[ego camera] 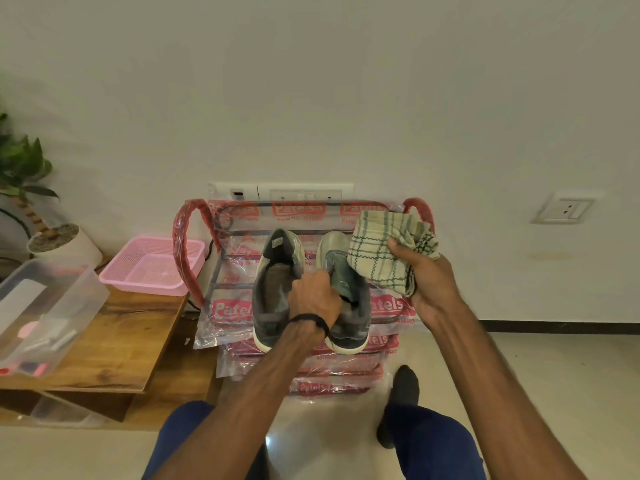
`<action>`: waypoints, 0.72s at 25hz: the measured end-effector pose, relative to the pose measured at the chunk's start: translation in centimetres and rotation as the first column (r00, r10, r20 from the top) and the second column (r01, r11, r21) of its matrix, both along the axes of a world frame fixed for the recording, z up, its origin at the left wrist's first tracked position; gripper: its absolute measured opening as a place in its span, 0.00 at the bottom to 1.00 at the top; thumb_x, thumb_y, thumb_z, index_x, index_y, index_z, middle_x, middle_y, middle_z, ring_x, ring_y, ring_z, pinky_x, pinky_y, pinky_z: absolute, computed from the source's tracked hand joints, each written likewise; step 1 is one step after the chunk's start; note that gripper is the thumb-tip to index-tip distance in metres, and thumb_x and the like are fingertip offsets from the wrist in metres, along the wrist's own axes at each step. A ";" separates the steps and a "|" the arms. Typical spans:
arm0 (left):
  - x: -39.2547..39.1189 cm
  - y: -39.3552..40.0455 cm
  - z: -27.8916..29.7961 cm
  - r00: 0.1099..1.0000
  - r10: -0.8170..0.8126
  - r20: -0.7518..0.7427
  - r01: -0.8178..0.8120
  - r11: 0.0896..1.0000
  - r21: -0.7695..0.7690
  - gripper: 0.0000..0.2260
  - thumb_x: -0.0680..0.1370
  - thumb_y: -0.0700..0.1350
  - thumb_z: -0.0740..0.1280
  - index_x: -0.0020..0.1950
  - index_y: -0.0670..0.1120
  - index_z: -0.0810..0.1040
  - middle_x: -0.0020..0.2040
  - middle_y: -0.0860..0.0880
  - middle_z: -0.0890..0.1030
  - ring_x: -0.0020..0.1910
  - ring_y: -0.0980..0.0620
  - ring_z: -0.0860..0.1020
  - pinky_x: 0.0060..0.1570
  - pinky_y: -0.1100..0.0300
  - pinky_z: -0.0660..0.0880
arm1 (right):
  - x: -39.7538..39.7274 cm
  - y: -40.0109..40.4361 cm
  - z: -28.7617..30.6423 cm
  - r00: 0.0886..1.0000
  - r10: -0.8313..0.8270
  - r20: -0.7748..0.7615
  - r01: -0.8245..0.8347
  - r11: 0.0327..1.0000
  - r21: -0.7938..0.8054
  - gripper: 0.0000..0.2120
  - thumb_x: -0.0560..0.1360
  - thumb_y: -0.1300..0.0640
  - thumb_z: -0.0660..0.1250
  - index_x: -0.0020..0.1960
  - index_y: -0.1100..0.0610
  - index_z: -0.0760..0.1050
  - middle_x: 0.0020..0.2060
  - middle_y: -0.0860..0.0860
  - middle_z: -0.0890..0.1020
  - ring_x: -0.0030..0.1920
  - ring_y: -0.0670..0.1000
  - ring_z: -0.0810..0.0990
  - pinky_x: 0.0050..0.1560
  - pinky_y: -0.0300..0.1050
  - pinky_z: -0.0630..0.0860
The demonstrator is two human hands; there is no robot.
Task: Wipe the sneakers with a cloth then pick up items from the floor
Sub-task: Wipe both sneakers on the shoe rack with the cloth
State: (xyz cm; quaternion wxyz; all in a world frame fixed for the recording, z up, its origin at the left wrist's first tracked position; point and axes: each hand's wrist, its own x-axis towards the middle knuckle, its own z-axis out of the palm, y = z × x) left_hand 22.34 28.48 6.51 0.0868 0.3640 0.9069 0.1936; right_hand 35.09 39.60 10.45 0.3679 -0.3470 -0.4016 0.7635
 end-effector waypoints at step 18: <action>0.9 -2.1 -1.5 0.988 -0.050 -0.148 0.090 0.958 0.271 0.15 0.81 0.60 0.63 0.58 0.50 0.76 0.56 0.51 0.78 0.52 0.52 0.77 0.53 0.55 0.77 | 2.0 1.8 -0.7 0.998 -0.065 -0.022 0.065 0.998 -0.014 0.20 0.71 0.65 0.74 0.63 0.63 0.79 0.53 0.57 0.86 0.53 0.56 0.86 0.48 0.56 0.84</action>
